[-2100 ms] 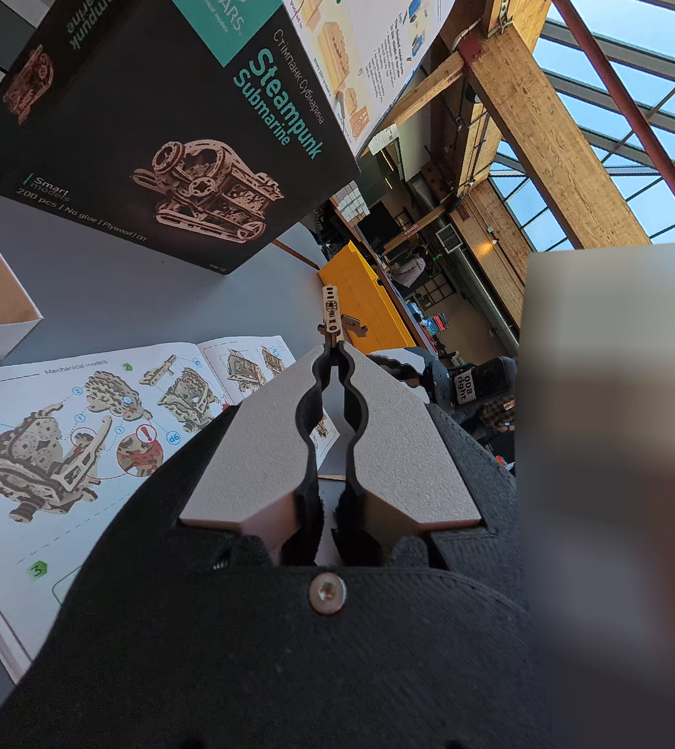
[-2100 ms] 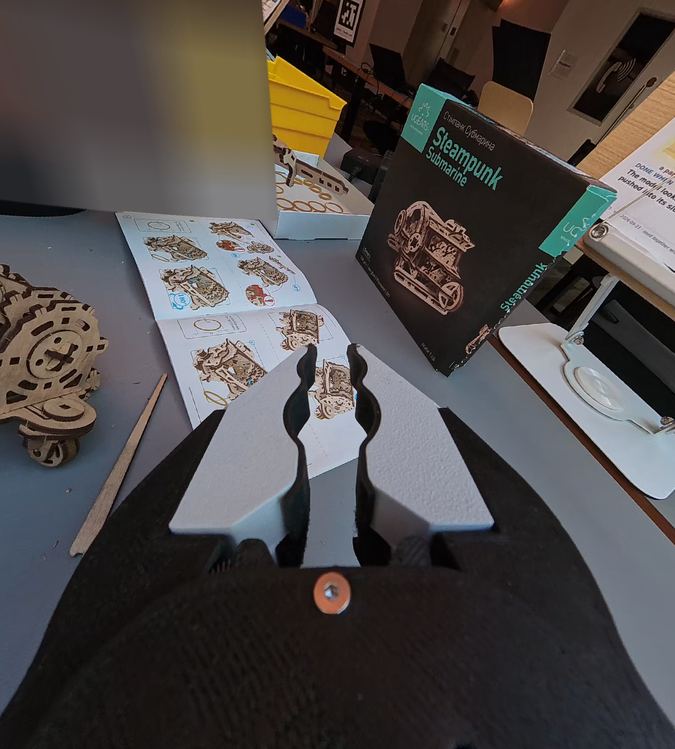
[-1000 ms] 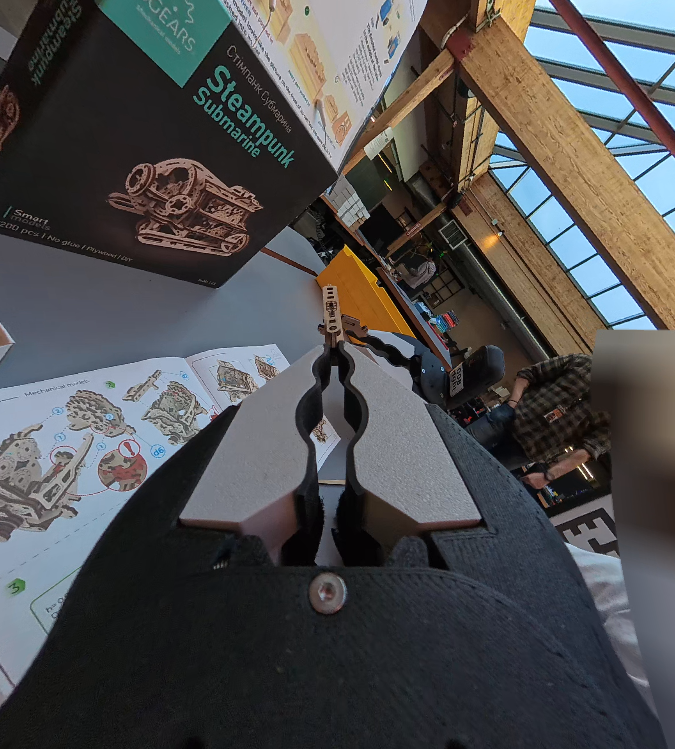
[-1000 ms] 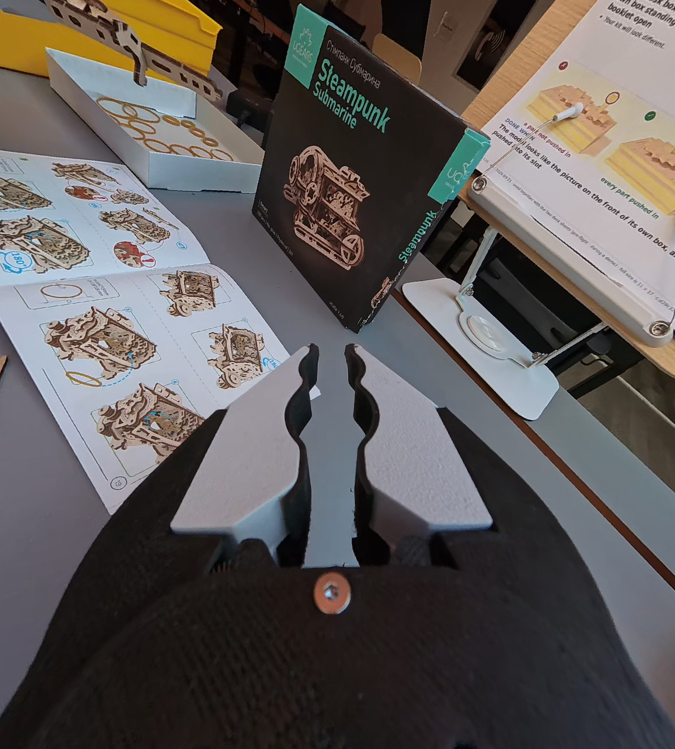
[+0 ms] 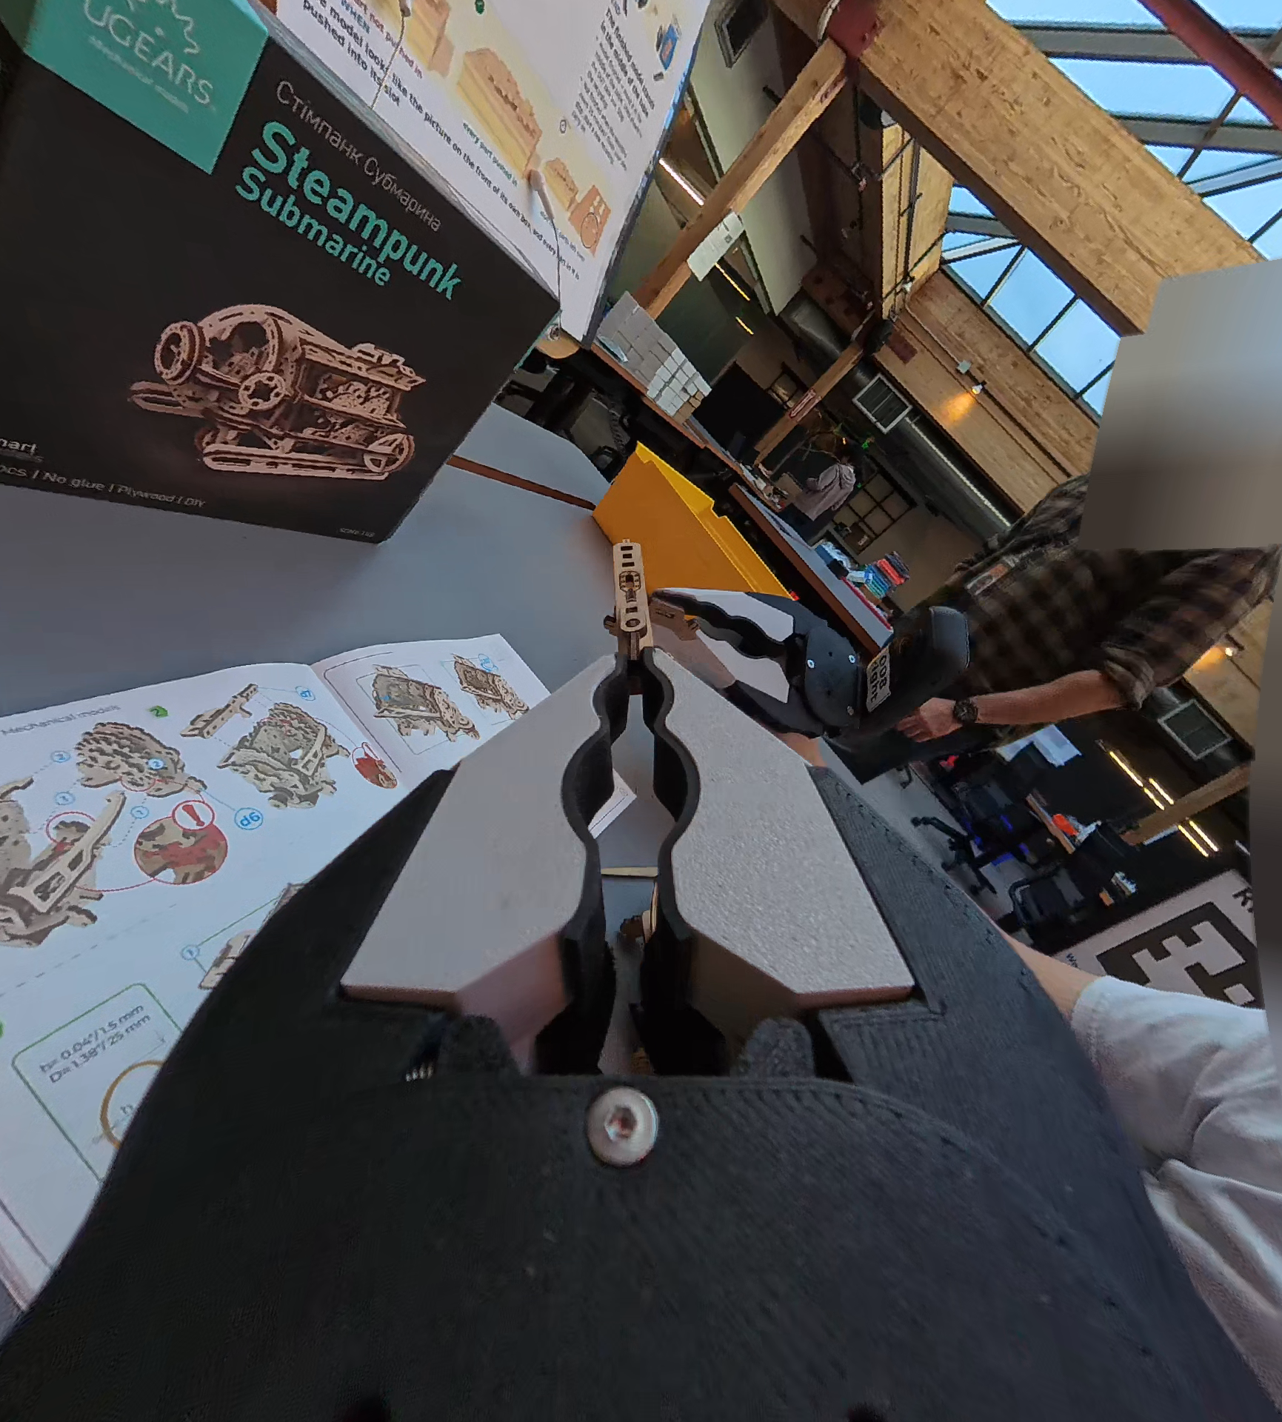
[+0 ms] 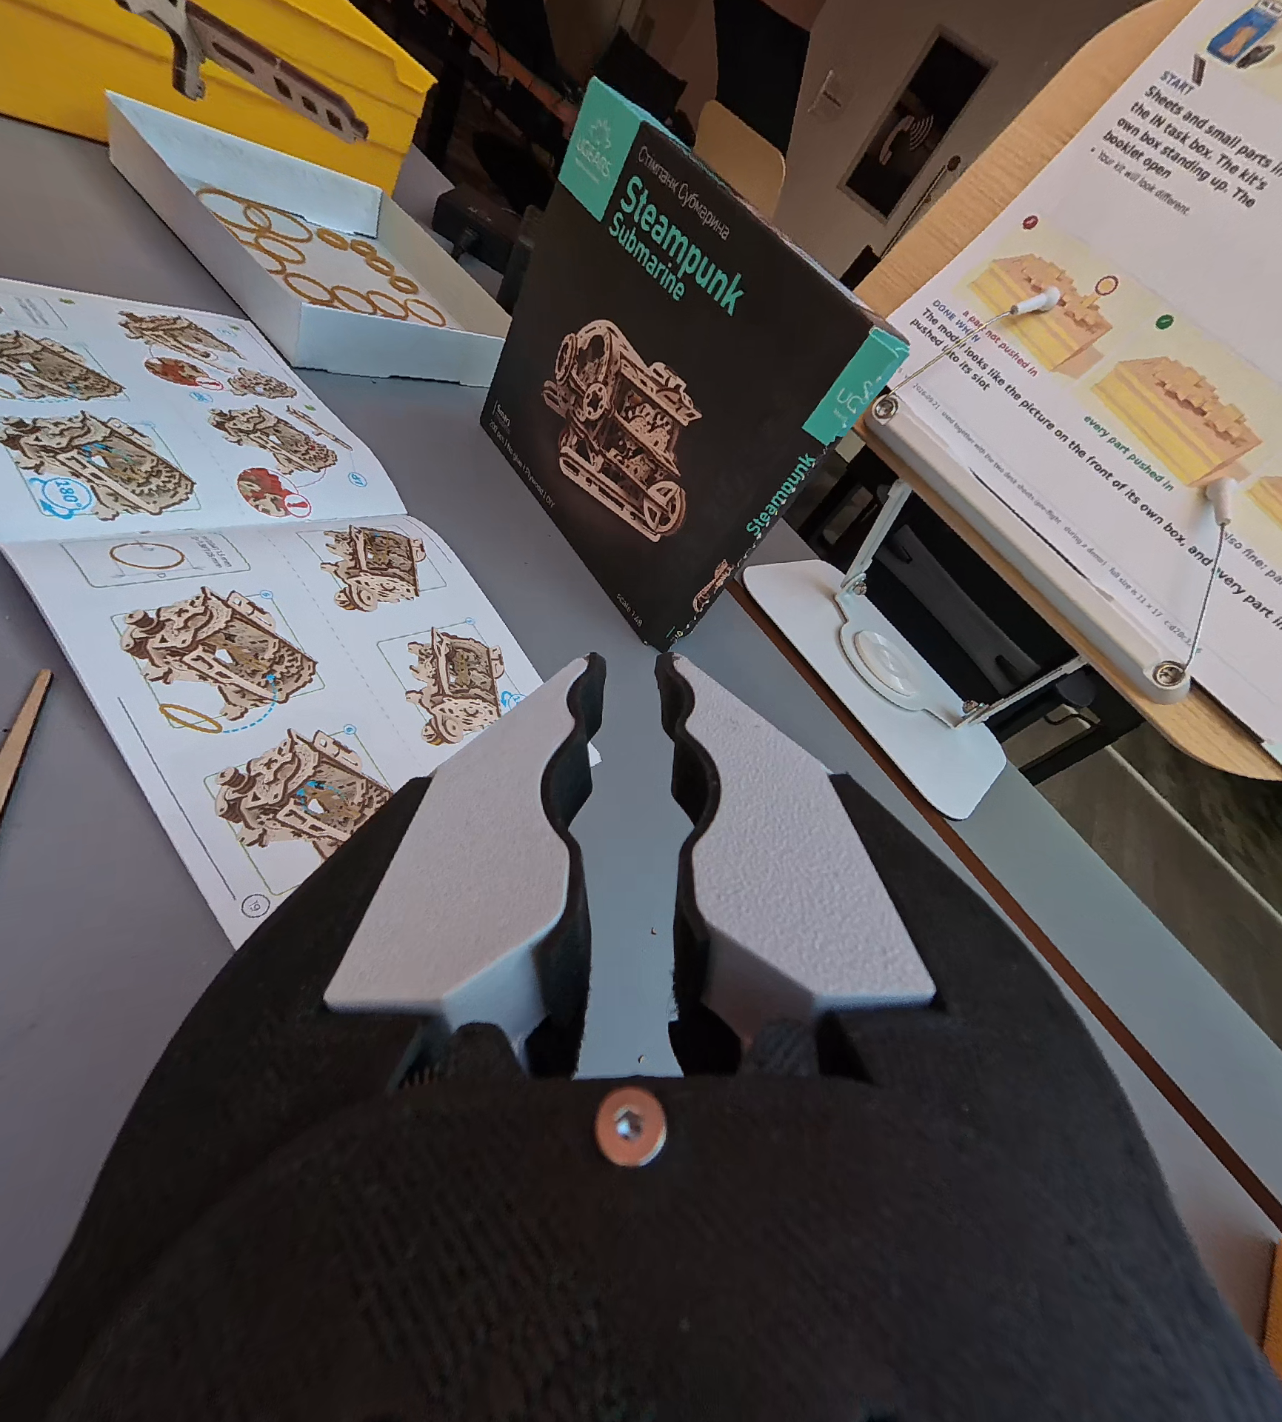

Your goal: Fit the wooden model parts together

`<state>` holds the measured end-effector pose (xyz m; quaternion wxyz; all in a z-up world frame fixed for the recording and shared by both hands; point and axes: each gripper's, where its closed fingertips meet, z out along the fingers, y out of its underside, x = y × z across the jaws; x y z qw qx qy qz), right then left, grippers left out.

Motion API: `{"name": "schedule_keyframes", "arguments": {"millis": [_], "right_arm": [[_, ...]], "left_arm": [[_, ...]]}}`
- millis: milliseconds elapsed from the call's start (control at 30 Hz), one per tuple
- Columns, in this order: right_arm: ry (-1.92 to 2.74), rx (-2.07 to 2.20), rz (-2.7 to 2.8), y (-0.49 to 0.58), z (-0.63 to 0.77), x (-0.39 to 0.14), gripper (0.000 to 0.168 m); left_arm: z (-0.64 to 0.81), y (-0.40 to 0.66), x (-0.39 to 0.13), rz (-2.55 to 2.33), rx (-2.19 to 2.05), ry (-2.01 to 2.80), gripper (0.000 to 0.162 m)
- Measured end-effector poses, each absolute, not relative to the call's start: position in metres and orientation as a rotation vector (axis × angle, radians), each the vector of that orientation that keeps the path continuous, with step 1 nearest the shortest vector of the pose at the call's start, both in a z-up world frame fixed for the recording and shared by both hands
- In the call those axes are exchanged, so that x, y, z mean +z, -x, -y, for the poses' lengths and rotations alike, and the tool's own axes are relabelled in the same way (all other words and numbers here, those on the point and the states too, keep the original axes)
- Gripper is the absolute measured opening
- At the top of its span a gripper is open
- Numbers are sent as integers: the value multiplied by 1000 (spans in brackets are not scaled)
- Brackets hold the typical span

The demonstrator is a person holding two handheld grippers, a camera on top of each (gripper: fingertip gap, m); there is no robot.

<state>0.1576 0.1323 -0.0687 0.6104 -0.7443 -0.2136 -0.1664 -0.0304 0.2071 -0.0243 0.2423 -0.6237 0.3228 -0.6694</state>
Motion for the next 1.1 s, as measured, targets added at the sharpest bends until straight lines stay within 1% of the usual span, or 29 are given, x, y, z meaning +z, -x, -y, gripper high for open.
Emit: {"name": "schedule_keyframes", "arguments": {"millis": [367, 633, 1100], "right_arm": [[1728, -352, 510, -150, -131, -68, 13], [1727, -346, 538, -146, -129, -68, 14], [1721, -310, 540, -145, -126, -66, 13]], "left_arm": [[-159, 59, -34, -871, -1791, 1689, 0], [-174, 91, -27, -686, -1763, 1654, 0], [-163, 91, -37, -679, -1785, 1696, 0]]}}
